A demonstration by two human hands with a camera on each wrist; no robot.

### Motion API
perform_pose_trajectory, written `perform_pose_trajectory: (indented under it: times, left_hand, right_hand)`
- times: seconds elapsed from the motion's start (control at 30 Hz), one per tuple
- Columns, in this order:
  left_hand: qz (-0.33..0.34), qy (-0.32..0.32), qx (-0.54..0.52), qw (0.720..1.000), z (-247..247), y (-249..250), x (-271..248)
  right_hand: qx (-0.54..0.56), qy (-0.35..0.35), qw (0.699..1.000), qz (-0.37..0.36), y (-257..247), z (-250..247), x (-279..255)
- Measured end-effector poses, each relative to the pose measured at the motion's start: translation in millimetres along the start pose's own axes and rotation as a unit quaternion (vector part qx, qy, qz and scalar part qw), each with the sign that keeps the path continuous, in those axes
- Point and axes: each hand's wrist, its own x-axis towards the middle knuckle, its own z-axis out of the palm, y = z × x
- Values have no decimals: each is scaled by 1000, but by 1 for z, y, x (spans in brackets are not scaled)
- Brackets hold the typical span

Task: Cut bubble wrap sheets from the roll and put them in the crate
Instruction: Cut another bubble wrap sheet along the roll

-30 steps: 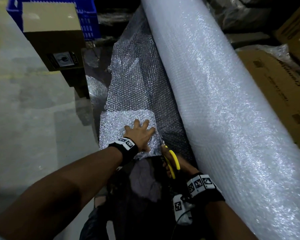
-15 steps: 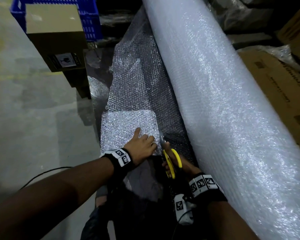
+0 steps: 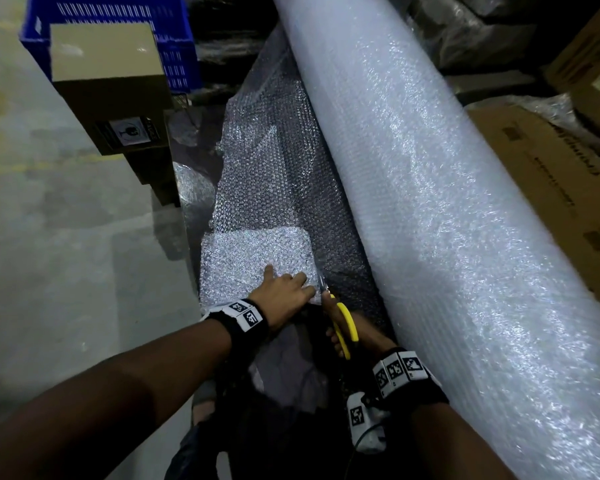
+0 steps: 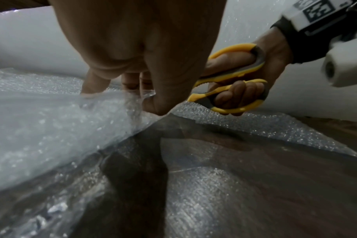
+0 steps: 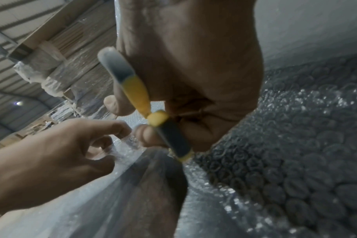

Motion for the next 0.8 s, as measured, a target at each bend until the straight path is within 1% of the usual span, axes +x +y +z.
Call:
perform_pose_trajectory:
  times: [0.07, 0.23, 0.43, 0.67, 0.8]
  left_hand:
    - [1, -1, -2, 1000, 1, 0, -1]
    - [1, 10, 2, 1000, 0, 0, -6]
    - [5, 18, 12, 1000, 0, 1, -11]
    - [7, 18, 10, 1000, 2, 1, -11]
    - [8, 14, 1, 1000, 1, 1, -11]
  right_hand:
    - [-9, 7, 1000, -3, -1, 1, 1]
    - [22, -25, 999, 11, -8, -1, 3]
    - [0, 5, 1000, -23, -14, 4, 5]
    - [21, -32, 999, 1, -24, 2, 10]
    - [12, -20, 999, -28, -27, 3, 11]
